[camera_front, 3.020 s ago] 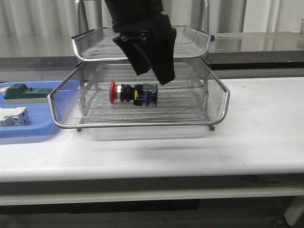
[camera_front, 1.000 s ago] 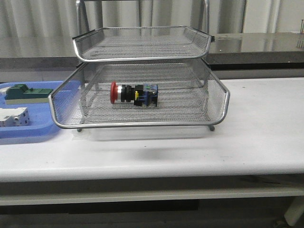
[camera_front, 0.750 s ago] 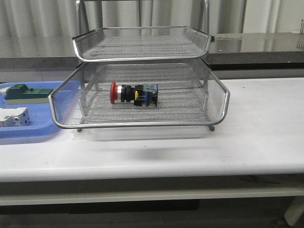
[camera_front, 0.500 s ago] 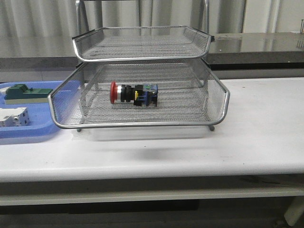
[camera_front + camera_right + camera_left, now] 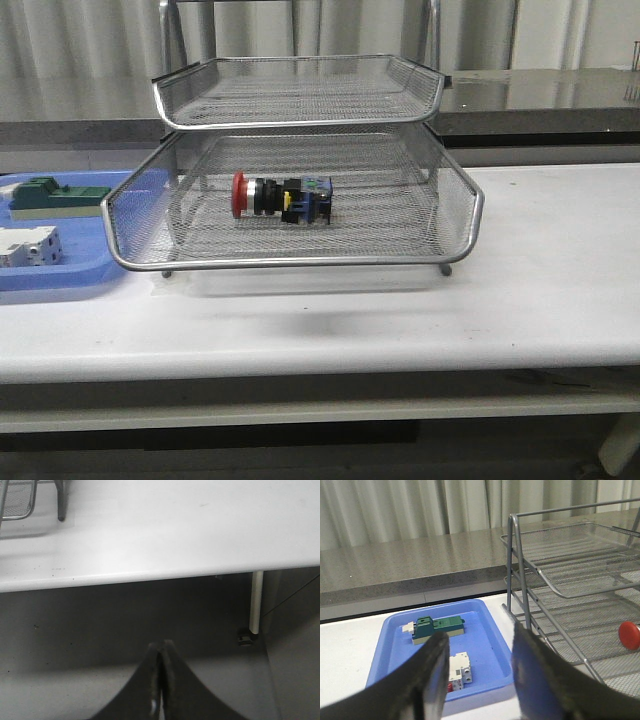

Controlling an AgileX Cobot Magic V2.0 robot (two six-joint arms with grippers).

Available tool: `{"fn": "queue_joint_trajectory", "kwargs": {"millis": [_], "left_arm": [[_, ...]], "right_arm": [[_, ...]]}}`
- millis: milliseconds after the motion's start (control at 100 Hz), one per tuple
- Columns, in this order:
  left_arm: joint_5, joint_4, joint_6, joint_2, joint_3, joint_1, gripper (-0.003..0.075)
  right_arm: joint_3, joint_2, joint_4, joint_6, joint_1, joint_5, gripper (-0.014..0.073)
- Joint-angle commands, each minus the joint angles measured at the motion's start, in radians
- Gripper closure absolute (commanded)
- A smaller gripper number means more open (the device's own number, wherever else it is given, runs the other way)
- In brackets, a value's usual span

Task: Place button on rack with both arms
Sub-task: 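Raise the left gripper away from the tray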

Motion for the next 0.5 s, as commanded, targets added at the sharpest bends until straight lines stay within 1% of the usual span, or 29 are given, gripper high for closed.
{"fn": "queue_joint_trajectory", "kwargs": {"millis": [0, 40, 130, 490], "left_arm": [[-0.089, -0.009, -0.010, 0.006, -0.027, 0.003, 0.0573], [-0.089, -0.009, -0.010, 0.006, -0.027, 0.003, 0.0627], [-0.089, -0.009, -0.010, 0.006, -0.027, 0.003, 0.0715], [-0.089, -0.009, -0.010, 0.006, -0.027, 0.003, 0.0716]], "right_arm": [[-0.034, 0.003, -0.019, 0.000, -0.002, -0.057, 0.0662], [-0.034, 0.003, -0.019, 0.000, -0.002, -0.057, 0.0662], [-0.034, 0.003, -0.019, 0.000, -0.002, -0.057, 0.0662], [-0.034, 0.003, -0.007, 0.000, -0.002, -0.069, 0.0662]]}}
